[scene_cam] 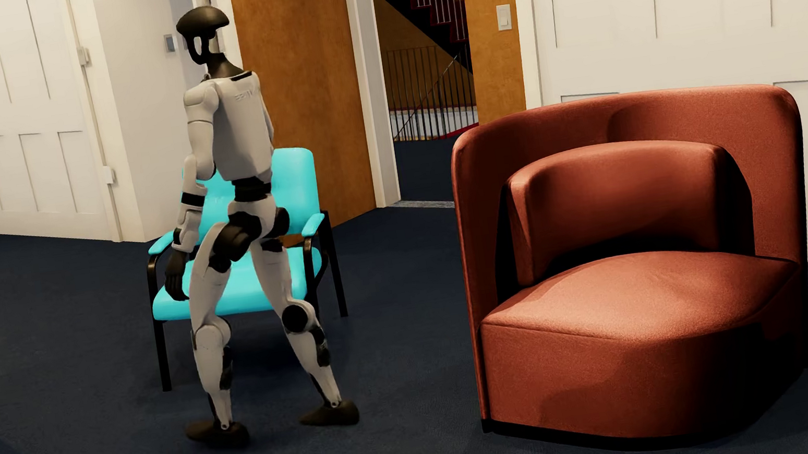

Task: Sit down on the cyan chair

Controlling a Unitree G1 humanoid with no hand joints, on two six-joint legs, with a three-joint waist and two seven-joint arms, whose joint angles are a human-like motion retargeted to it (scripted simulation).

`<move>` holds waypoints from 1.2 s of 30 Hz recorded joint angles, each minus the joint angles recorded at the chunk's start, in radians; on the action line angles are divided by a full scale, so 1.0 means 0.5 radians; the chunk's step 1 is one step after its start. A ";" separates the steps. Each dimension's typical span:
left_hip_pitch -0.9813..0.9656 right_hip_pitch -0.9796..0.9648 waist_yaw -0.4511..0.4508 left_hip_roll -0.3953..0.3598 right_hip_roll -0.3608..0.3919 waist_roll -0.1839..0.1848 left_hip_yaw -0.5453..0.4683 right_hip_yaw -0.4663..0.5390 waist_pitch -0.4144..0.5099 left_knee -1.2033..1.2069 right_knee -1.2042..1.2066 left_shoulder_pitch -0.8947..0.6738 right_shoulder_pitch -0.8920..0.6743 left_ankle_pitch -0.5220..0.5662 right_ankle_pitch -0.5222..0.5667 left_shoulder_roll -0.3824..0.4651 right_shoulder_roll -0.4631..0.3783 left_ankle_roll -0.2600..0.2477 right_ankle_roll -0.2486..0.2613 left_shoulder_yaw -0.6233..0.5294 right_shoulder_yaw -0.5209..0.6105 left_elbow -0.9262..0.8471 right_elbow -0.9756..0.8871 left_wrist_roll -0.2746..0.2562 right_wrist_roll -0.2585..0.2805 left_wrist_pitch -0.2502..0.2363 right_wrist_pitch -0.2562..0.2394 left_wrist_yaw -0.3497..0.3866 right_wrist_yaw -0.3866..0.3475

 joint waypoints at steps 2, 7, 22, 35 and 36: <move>0.119 0.021 -0.001 -0.007 -0.013 -0.024 0.043 -0.053 -0.072 -0.032 0.219 0.058 0.068 0.133 -0.073 0.017 -0.004 0.042 0.011 0.098 -0.043 -0.013 -0.021 0.041 -0.039 0.015 0.004 -0.043 0.015; 0.502 -0.670 -0.113 -0.073 -0.369 -0.107 0.023 -0.037 -0.045 -0.140 1.813 0.060 0.088 0.155 0.349 0.018 -0.005 0.279 0.574 0.069 -0.113 -0.047 0.053 0.118 -0.074 0.017 0.012 -0.043 0.064; 0.142 -0.725 -0.135 0.488 -0.451 -0.030 -0.313 0.192 -0.053 -0.146 0.733 -0.099 0.167 0.680 -0.137 -0.055 -0.035 -0.124 0.251 -0.115 -0.241 -0.223 -0.011 0.033 0.091 -0.023 0.057 0.222 -0.248; 0.385 -0.838 -0.124 0.055 -0.202 -0.030 -0.034 -0.019 0.129 0.232 0.407 -0.373 -0.031 -0.150 0.085 0.001 0.069 0.217 0.107 -0.371 -0.239 -0.176 0.034 0.159 -0.010 -0.067 -0.051 0.147 -0.285; 0.417 -0.875 -0.137 0.042 -0.203 -0.023 -0.028 -0.018 0.136 0.151 0.444 -0.387 -0.044 -0.138 0.076 0.001 0.064 0.218 0.096 -0.380 -0.233 -0.183 0.024 0.162 -0.012 -0.063 -0.052 0.144 -0.287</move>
